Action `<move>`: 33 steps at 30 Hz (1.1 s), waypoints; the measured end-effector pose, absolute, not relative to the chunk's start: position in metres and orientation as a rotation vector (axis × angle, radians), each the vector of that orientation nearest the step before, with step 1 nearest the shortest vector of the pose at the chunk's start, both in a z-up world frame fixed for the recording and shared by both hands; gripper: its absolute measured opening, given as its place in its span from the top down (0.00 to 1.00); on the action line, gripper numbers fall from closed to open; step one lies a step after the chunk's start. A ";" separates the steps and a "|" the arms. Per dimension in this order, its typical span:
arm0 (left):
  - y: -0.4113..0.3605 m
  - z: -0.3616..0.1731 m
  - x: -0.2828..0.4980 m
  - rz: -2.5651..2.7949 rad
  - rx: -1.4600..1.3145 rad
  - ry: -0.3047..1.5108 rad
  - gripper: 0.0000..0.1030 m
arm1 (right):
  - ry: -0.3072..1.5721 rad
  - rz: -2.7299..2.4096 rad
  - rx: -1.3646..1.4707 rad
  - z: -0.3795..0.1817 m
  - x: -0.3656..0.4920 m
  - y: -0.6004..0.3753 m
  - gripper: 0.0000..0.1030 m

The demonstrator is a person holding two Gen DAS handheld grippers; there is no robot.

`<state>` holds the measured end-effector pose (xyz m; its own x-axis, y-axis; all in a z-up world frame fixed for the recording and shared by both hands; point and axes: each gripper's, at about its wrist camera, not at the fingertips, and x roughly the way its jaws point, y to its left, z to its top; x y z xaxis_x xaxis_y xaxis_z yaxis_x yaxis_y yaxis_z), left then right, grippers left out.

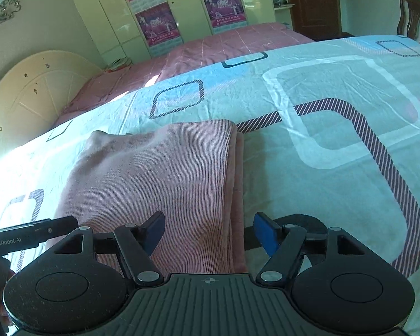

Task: Fold small clothes

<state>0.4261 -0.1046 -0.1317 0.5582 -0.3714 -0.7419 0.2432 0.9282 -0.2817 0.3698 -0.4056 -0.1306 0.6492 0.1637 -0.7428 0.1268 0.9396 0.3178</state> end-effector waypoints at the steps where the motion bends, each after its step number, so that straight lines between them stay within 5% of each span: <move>1: -0.105 -0.135 0.428 -0.377 -0.166 0.913 0.11 | 0.873 0.029 0.370 -0.135 0.375 -0.408 0.33; 7: -0.108 -0.151 0.440 -0.428 -0.248 0.935 0.14 | 0.882 0.088 0.448 -0.161 0.393 -0.414 0.33; 13: -0.115 -0.147 0.439 -0.412 -0.236 0.929 0.36 | 0.909 0.138 0.512 -0.163 0.396 -0.412 0.77; 21: -0.123 -0.128 0.429 -0.404 -0.164 0.864 0.67 | 0.879 0.128 0.498 -0.146 0.392 -0.399 0.80; 33: -0.087 -0.081 0.403 -0.418 -0.152 0.777 0.69 | 0.807 0.215 0.503 -0.091 0.380 -0.335 0.80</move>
